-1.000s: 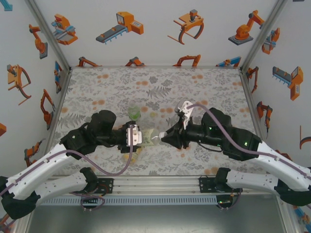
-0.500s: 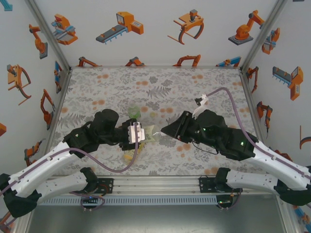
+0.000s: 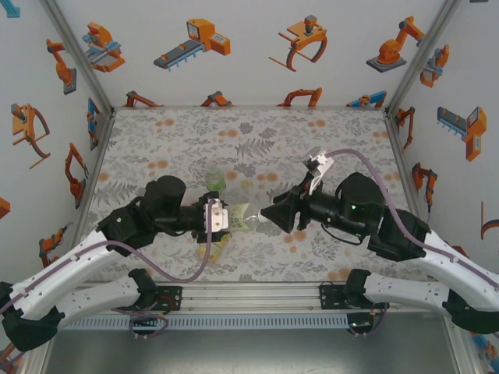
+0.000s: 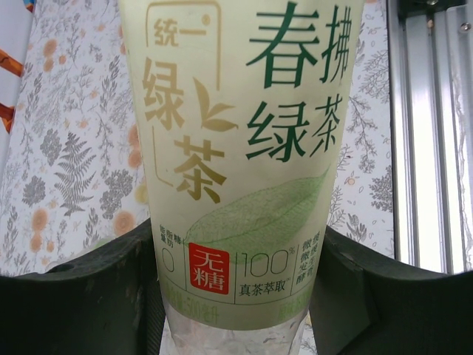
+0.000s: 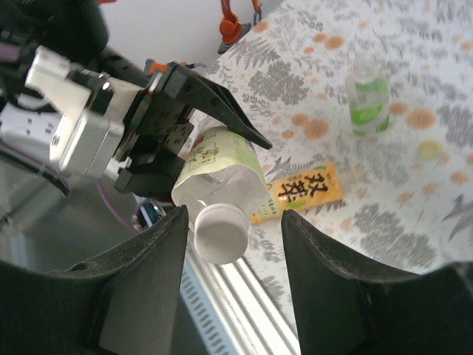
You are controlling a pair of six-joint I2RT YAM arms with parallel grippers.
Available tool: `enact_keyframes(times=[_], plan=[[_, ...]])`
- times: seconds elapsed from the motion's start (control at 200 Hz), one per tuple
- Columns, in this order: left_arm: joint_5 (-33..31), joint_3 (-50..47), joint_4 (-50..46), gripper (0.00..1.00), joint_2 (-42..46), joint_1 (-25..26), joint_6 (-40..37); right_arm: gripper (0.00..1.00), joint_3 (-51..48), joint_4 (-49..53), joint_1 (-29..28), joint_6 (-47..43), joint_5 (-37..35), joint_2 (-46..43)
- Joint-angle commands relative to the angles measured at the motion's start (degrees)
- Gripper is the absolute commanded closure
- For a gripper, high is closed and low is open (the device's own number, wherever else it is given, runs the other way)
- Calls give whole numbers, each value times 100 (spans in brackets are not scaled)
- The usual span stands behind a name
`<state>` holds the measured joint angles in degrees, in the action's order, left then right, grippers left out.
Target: Screw on the bottle caps
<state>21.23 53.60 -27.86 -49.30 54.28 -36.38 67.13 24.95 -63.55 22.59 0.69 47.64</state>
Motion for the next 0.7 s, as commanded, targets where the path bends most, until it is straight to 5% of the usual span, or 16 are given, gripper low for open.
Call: enact_keyframes(times=[0.0, 0.17, 0.696], plan=[[421, 31, -45, 100, 130, 12, 72, 49, 278, -8, 9, -2449, 1123, 0], [477, 47, -150, 100, 186, 12, 101, 49, 419, 562, 9, -4228, 2583, 97], [531, 48, -168, 100, 175, 12, 141, 66, 196, 428, 9, -4597, 1982, 243]])
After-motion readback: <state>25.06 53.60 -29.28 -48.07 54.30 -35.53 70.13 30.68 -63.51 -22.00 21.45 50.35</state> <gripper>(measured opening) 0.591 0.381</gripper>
